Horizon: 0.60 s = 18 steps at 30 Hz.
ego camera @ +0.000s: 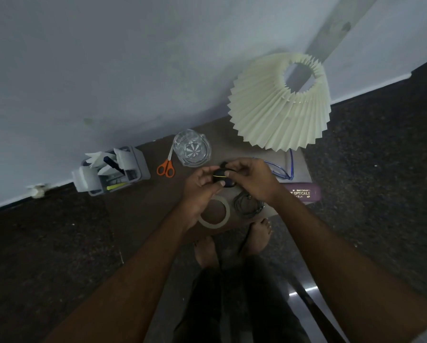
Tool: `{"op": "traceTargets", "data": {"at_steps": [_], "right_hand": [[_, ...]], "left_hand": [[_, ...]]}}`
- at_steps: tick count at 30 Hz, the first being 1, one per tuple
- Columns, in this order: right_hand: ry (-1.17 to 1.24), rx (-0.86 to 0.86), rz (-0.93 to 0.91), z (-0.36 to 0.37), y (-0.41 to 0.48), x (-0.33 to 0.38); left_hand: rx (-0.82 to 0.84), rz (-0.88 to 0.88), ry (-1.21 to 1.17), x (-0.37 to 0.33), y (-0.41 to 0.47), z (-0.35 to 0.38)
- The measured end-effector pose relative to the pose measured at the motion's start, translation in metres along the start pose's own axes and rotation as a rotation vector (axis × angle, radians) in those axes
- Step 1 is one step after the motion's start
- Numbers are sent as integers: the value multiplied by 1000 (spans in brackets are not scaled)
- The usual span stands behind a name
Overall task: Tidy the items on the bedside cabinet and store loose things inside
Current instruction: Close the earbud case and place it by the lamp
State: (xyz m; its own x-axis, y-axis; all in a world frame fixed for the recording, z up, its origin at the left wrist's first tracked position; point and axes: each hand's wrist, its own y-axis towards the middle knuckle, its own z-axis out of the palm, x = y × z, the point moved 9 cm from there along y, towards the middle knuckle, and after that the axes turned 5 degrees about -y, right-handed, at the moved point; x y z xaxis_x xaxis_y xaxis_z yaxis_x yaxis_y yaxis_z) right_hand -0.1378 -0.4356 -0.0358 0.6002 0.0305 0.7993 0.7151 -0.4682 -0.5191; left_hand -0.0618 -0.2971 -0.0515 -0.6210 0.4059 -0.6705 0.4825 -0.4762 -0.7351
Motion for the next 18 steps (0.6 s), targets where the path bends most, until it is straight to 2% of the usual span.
{"op": "traceTargets", "data": {"at_steps": [7, 11, 18], "right_hand": [[162, -94, 45, 0, 1, -3], [132, -169, 63, -6, 5, -5], [121, -157, 41, -13, 1, -5]], "left_hand": [[60, 84, 60, -14, -8, -2], [73, 125, 63, -16, -14, 1], [6, 143, 33, -11, -24, 4]]}}
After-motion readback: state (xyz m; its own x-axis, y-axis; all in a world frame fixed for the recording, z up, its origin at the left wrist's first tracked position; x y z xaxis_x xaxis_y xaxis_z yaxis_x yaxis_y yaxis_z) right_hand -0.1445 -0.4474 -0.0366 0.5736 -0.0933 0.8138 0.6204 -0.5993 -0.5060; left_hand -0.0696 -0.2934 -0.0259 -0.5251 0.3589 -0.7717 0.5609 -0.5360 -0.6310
